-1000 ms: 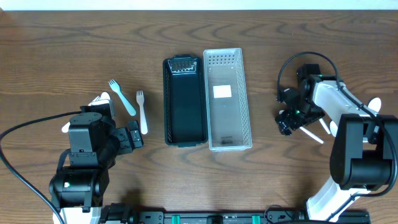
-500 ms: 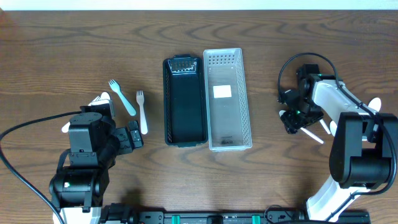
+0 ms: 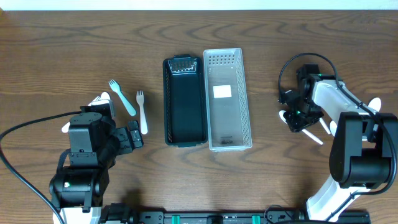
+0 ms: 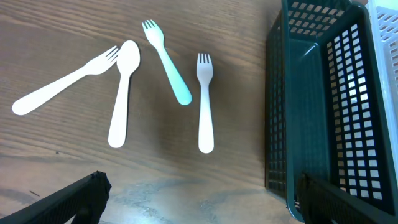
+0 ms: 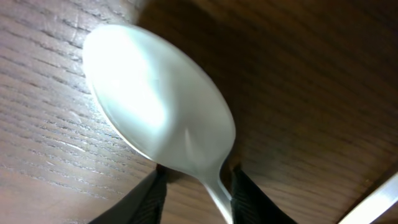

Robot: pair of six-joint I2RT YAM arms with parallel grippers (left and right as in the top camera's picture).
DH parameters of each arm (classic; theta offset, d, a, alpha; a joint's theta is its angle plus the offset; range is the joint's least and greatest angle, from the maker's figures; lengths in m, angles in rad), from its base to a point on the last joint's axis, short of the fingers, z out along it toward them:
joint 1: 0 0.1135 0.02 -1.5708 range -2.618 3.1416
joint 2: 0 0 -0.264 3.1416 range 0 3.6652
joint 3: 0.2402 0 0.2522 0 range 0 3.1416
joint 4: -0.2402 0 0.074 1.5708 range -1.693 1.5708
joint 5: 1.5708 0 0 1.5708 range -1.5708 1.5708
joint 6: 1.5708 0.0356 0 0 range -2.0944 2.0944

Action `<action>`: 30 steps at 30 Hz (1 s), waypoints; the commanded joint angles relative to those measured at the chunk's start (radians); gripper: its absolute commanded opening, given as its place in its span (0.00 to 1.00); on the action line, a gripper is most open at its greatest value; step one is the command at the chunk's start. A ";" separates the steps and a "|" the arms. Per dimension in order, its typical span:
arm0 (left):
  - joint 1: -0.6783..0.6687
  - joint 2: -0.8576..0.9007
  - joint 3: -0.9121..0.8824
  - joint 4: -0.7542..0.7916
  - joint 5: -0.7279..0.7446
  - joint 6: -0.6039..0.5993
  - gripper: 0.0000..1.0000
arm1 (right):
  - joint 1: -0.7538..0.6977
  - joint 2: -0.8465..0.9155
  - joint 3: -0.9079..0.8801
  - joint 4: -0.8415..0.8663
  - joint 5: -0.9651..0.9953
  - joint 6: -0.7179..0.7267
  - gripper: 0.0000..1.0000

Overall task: Pack container
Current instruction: 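Close the right gripper on a white spoon handle and lift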

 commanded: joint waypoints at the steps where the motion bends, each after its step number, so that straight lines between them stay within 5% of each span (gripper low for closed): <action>1: 0.003 -0.002 0.024 -0.002 -0.001 -0.009 0.98 | -0.007 0.034 -0.006 0.000 -0.037 0.000 0.29; 16: 0.003 -0.002 0.024 -0.002 -0.001 -0.009 0.98 | -0.006 0.034 -0.006 0.011 -0.045 0.011 0.12; 30: 0.003 -0.002 0.024 -0.002 -0.001 -0.009 0.98 | 0.007 0.032 0.018 0.073 -0.044 0.206 0.01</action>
